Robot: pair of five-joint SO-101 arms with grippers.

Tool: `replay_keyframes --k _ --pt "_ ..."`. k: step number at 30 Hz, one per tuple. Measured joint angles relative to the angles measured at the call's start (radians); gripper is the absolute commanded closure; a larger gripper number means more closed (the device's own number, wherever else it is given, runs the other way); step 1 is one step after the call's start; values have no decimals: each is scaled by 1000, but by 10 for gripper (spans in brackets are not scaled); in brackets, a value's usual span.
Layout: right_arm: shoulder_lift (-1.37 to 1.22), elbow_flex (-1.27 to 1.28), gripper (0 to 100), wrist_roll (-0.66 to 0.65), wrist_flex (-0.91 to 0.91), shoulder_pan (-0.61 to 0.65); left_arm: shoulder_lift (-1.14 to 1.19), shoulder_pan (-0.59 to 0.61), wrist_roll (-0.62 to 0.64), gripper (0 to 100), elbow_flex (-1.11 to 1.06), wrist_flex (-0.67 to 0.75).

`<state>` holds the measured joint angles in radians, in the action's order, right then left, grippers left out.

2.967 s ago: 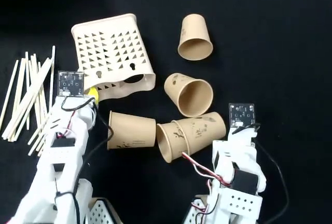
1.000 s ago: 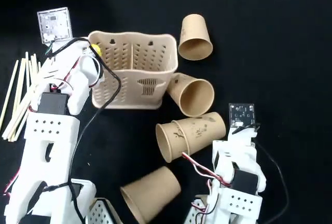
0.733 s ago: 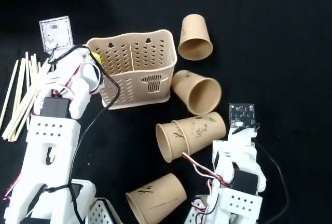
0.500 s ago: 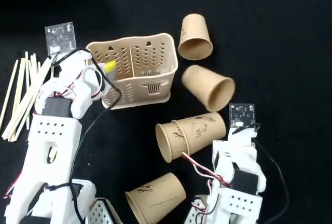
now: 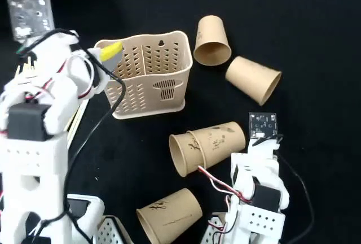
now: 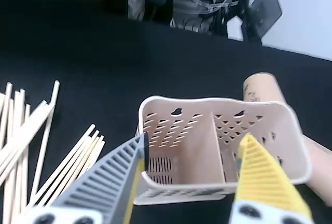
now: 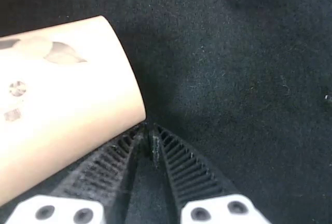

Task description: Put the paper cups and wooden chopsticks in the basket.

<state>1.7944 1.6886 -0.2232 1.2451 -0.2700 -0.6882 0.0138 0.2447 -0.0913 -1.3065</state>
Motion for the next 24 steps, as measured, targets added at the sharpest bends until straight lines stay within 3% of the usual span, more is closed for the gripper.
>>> replay_keyframes --k 5,11,14,19,24 --pt "0 0 986 0 0 0 0 71 -69 719 123 -152" --pt "0 0 985 -9 0 0 -37 241 -236 716 124 -288" --pt "6 -2 984 -141 0 -3 -121 296 -298 714 55 -302" --pt "9 -81 985 -500 0 -78 -393 361 -382 714 -161 -267" --pt "9 -242 944 -529 6 -160 -631 425 -402 714 -465 -138"
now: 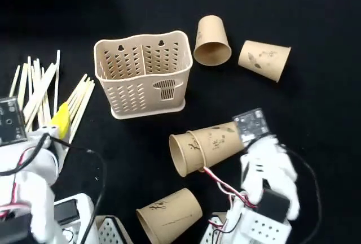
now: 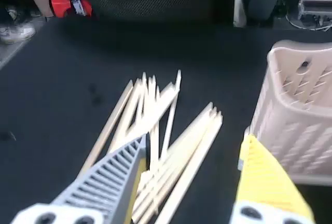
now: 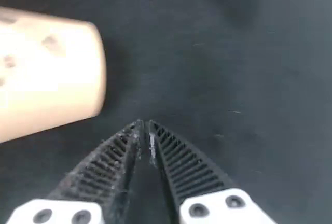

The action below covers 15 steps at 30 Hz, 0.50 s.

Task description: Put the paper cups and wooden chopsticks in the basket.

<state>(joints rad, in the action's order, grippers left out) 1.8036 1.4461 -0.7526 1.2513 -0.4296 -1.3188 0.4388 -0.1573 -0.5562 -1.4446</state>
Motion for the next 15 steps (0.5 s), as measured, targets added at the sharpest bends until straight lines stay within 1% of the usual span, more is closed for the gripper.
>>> replay_keyframes --k 4,5,7,10,13,15 --pt "2 -150 767 0 0 -9 -43 12 -6 716 -252 95" --pt "2 -181 753 0 -3 12 -49 12 -6 717 -298 110" --pt "-14 -232 768 14 -54 48 -60 12 -8 718 -368 133" --pt "-163 -299 773 31 -180 109 -91 12 -8 718 -456 146" --pt "-413 -404 772 31 -295 210 -144 12 -8 717 -528 147" --pt "-621 -509 772 31 -339 282 -195 12 -8 718 -578 147"
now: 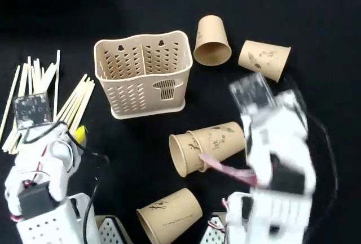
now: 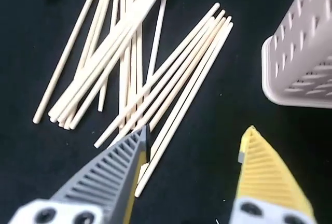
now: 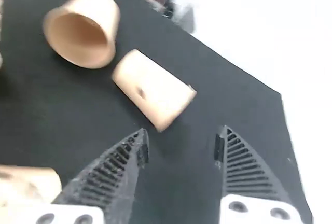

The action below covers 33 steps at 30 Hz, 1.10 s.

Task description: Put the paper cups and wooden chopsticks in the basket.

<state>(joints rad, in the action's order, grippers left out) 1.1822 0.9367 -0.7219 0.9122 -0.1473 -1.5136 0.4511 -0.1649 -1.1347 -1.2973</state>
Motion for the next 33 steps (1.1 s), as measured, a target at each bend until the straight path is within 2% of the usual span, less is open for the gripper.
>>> replay_keyframes --k 6,12,17,22,26,27,33 --pt "-698 -410 772 -81 -86 153 -209 5 0 716 -203 0" --pt "-1310 -804 772 -147 -152 164 -290 5 0 715 -393 86" --pt "-1692 -1132 772 -160 -157 164 -292 5 -23 716 -465 120" --pt "-1972 -1418 789 -161 -157 163 -293 -8 -40 716 -476 129" --pt "-2143 -1625 995 -161 -157 163 -290 -29 -46 716 -477 129" --pt "-2174 -1671 965 -161 -157 161 -290 -32 -46 717 -477 129" --pt "-2216 -1893 987 -161 6 158 -290 -38 -46 718 -500 173"
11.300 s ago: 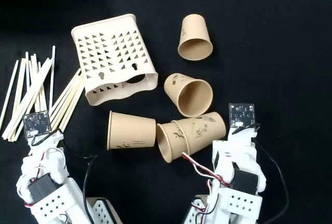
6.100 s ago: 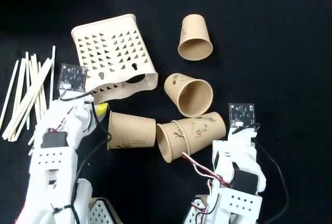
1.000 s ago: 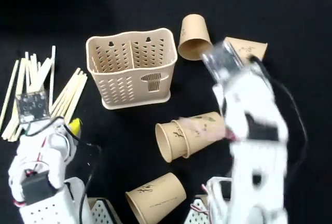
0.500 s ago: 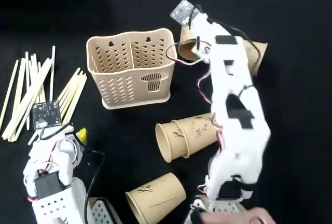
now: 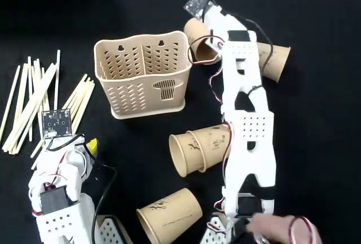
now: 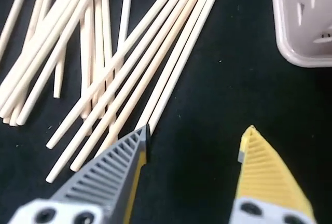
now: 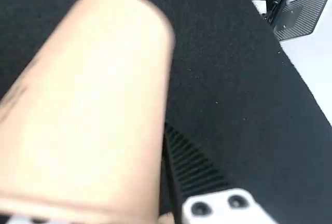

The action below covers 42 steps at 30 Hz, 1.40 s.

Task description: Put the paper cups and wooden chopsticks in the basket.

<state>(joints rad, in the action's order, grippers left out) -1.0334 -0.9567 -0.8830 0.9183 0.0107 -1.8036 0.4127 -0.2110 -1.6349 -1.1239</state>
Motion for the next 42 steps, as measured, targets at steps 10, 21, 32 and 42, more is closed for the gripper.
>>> replay_keyframes --k 10,21,32,42 --pt "-2 -414 987 158 509 -40 2 0 0 719 -6 14" --pt "207 -565 987 381 812 -43 2 0 0 719 -9 14" --pt "910 28 987 451 812 77 2 0 0 719 -15 17" --pt "1191 324 987 465 747 288 2 0 -2 719 -15 17"
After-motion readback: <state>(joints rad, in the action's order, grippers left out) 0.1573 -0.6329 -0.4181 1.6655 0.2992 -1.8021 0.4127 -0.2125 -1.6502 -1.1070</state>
